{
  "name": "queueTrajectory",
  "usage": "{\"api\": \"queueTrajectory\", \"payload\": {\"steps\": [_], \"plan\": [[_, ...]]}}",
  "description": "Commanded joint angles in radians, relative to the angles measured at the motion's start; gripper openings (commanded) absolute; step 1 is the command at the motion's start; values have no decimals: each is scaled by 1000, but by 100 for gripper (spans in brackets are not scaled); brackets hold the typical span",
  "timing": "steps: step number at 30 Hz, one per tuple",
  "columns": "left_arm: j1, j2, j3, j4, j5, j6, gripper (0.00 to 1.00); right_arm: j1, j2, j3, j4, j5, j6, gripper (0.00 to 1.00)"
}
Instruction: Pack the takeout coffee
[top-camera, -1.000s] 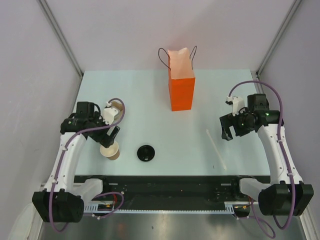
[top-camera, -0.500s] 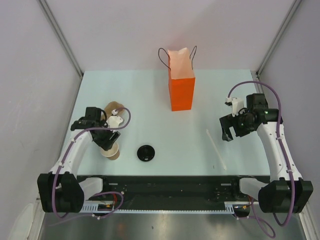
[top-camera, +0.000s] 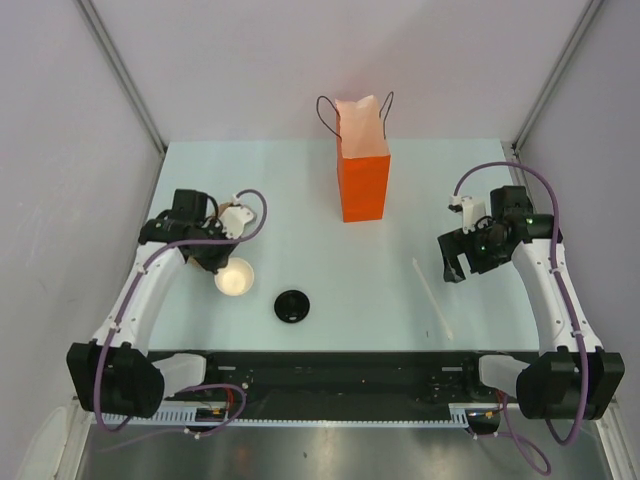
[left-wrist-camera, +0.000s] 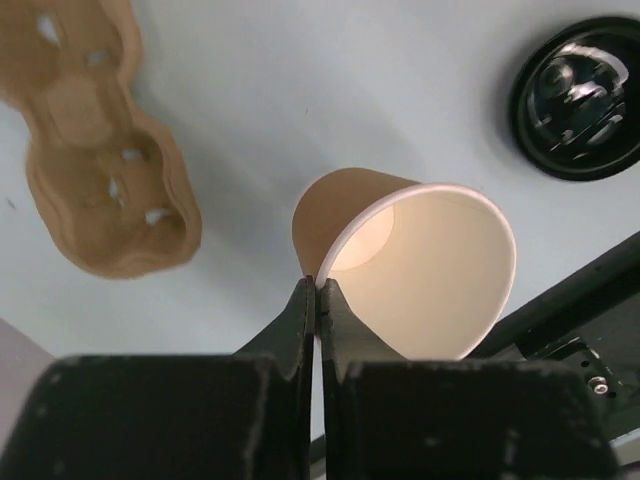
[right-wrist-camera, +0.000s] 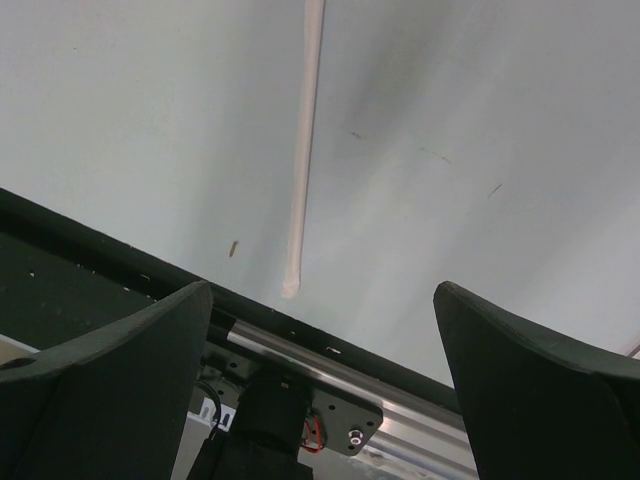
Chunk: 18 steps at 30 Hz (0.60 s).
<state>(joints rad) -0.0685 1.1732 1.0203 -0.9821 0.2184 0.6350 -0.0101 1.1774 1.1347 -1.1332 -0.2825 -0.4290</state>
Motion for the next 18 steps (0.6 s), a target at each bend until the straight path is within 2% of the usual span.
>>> {"api": "queueTrajectory", "payload": {"steps": [1, 6, 12, 18], "plan": [[-125, 54, 162, -61, 82, -92, 0, 1, -1, 39, -14, -15, -13, 100], [-308, 146, 329, -76, 110, -188, 0, -11, -10, 39, -25, -21, -19, 100], [-508, 272, 388, 11, 133, -302, 0, -28, -12, 39, -45, -30, -25, 100], [-586, 385, 374, 118, 183, -391, 0, -39, -13, 39, -51, -47, -22, 100]]}}
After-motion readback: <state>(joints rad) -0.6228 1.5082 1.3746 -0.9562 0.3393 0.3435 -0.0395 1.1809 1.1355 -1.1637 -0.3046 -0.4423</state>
